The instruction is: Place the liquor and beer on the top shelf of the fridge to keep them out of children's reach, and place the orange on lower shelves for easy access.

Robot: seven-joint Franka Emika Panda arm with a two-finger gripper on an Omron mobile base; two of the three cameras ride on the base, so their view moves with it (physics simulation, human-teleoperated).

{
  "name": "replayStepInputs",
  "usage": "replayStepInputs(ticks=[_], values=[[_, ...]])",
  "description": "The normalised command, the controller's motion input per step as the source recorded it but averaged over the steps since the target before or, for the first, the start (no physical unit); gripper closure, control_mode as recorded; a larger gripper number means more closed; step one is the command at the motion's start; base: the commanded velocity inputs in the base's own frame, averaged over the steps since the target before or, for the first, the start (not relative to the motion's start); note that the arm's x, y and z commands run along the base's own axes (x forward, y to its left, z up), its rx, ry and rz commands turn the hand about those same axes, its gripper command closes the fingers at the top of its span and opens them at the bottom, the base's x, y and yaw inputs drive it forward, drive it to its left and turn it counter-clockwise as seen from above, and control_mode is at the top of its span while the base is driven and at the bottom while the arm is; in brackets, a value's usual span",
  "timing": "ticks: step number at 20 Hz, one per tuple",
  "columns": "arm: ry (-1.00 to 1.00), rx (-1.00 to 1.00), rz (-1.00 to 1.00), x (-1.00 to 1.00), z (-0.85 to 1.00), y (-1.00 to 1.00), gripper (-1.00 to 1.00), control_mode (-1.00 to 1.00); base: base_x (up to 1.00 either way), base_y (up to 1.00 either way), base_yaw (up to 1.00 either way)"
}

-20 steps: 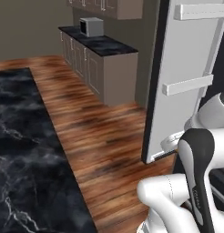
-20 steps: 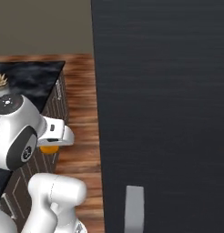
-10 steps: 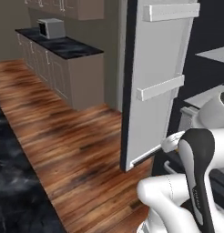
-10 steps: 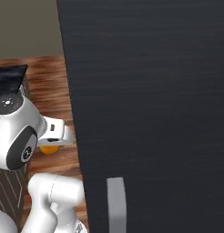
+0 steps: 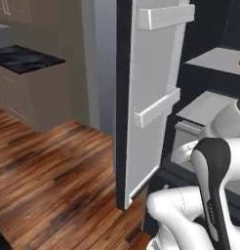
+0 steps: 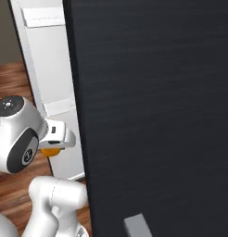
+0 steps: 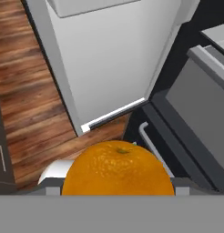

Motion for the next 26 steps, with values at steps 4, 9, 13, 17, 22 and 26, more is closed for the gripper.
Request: replayStepInputs(ticks=[4, 9, 13, 17, 22, 26], values=[[0.00, 0.00, 0.00, 0.00, 0.00, 0.00, 1.00, 1.00, 0.45, 0.00, -0.45], [0.00, 0.00, 0.00, 0.00, 0.00, 0.00, 1.00, 1.00, 0.22, -0.06, -0.48], [0.00, 0.00, 0.00, 0.00, 0.00, 0.00, 1.00, 1.00, 0.31, 0.00, -0.51], [0.00, 0.00, 0.00, 0.00, 0.00, 0.00, 1.00, 1.00, 0.26, -0.02, -0.52], [0.00, 0.00, 0.00, 0.00, 0.00, 0.00, 1.00, 1.00, 0.06, -0.28, -0.53], [0.00, 0.00, 0.00, 0.00, 0.00, 0.00, 1.00, 1.00, 0.00, -0.47, -0.50]])
